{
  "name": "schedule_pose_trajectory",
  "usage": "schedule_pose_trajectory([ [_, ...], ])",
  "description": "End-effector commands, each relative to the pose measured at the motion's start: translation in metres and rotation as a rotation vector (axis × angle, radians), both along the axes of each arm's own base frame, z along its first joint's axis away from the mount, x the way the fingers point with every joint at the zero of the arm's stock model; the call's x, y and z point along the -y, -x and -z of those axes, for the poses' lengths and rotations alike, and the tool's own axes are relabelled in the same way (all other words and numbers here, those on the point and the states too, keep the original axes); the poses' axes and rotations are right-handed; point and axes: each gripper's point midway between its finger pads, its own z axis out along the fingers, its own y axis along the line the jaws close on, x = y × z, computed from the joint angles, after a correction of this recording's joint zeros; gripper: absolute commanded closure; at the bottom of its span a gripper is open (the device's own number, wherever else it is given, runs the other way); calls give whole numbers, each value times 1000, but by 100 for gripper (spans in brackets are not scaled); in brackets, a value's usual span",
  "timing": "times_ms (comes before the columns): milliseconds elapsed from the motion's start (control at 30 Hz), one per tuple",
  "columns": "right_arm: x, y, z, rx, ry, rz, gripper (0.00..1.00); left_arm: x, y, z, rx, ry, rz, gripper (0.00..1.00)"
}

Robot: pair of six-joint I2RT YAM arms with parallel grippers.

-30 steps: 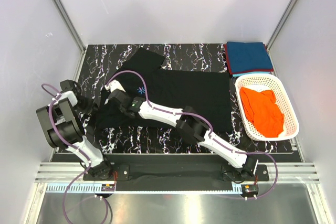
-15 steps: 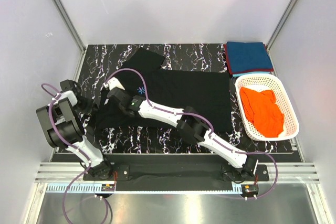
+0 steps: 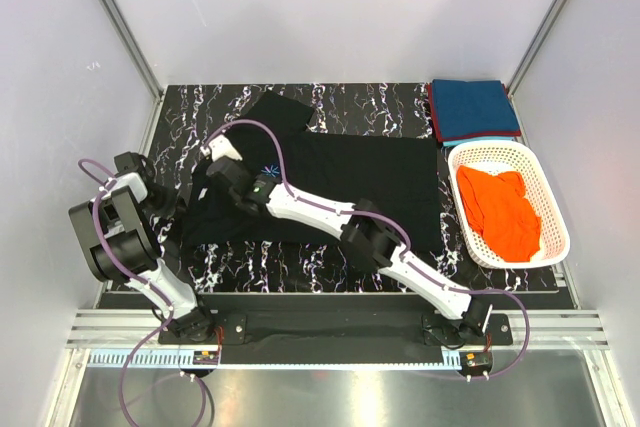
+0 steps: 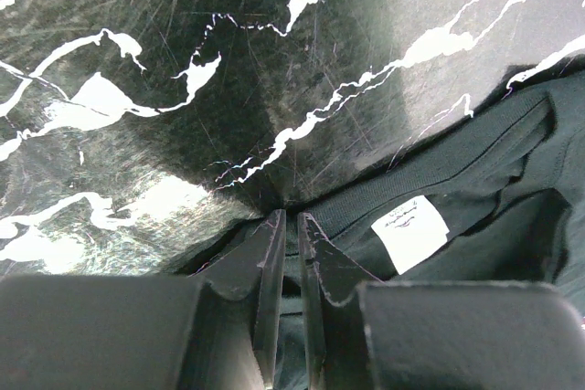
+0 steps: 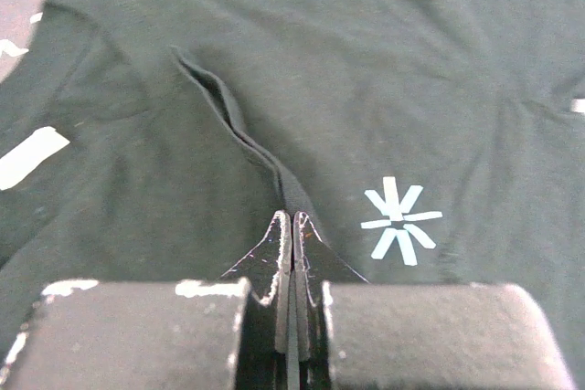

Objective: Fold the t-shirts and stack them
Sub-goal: Fold the tshirt

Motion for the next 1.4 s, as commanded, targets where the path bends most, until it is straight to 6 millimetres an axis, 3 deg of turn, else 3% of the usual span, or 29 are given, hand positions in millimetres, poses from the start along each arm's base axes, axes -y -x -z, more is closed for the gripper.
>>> schedule_pose_trajectory([
  [0, 14, -19, -86, 100, -118, 72, 100, -12, 5, 5, -41, -42, -16, 83],
  [300, 22, -24, -95, 108, -141, 102, 100, -13, 6, 7, -54, -48, -18, 83],
  [600, 57, -51, -98, 90, -180, 209, 100, -11, 6, 8, -58, -38, -20, 83],
  [1133, 81, -62, -84, 64, -174, 276, 100, -16, 4, 5, -56, -59, -21, 83],
  [1300, 88, -63, -85, 65, -173, 299, 100, -18, 2, -2, -49, -64, -13, 80],
  [1367, 87, -62, -85, 59, -184, 298, 100, -19, -5, -18, -2, -81, 1, 76],
])
